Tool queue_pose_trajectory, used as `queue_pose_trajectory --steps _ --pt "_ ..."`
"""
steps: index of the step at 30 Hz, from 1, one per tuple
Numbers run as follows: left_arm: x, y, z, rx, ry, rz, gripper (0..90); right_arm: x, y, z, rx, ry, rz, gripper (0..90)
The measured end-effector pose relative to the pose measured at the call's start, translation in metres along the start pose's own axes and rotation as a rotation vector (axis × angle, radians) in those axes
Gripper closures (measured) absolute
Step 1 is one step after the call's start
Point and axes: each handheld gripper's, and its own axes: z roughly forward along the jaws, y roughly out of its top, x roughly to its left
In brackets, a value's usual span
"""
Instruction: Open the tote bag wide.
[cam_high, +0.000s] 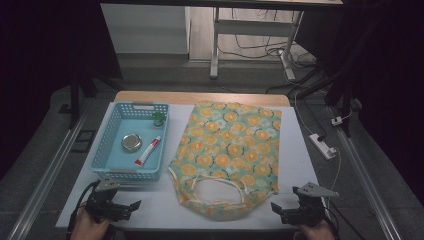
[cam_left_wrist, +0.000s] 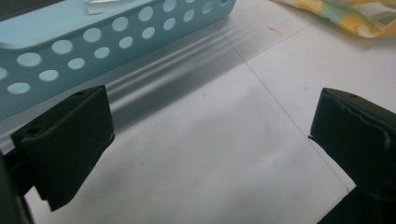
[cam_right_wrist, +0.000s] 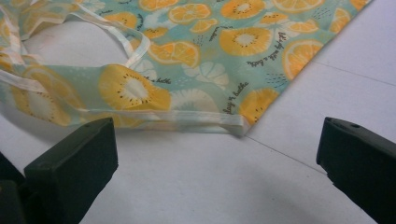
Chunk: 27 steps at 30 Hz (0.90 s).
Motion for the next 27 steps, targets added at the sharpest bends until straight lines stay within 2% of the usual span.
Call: queue_pose_trajectory --steps 4,13,19,24,27 --pt "0.0022 -0.0008 -0.0009 -0.003 -0.029 -0.021 0.3 -0.0007 0.0000 -0.0003 -0.004 0.009 0.002 0.0" --pt "0.0007 -0.0017 -0.0011 0.004 -0.019 -0.017 0.4 -0.0001 0.0011 0.0009 -0.002 0.019 -0.006 0.0" --pt "0.0020 -0.0041 -0.0036 -0.004 -0.021 -0.033 0.3 0.0000 0.0031 0.0036 0.003 0.026 -0.016 0.0" --pt "0.0013 -0.0042 -0.0052 -0.025 -0.004 -0.038 0.0 -0.0005 0.0036 0.0041 0.000 0.027 -0.011 0.0" --pt "0.0017 -0.0039 -0.0050 -0.035 -0.012 -0.046 0.0 -0.0004 0.0036 0.0039 0.000 0.023 -0.012 0.0"
